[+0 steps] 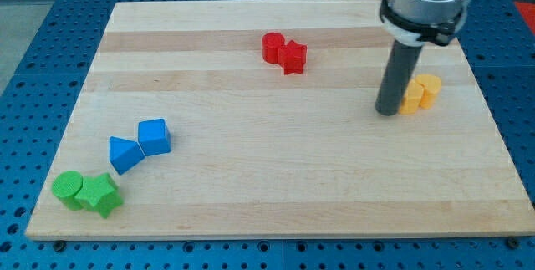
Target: Point your arm at the red circle
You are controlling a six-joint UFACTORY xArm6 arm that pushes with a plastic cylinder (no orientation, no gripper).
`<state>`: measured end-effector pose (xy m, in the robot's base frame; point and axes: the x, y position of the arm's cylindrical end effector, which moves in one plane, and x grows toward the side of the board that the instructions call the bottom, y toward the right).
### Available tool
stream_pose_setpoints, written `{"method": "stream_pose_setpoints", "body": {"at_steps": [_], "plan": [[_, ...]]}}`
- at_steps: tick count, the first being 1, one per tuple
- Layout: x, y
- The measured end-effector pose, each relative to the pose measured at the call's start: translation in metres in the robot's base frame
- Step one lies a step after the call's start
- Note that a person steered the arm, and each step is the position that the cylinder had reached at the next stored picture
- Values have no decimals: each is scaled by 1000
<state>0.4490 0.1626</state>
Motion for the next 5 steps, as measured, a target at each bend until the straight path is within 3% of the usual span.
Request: {"method": "stream_pose_setpoints", "body": {"at_steps": [5], "plan": [[19,13]]}}
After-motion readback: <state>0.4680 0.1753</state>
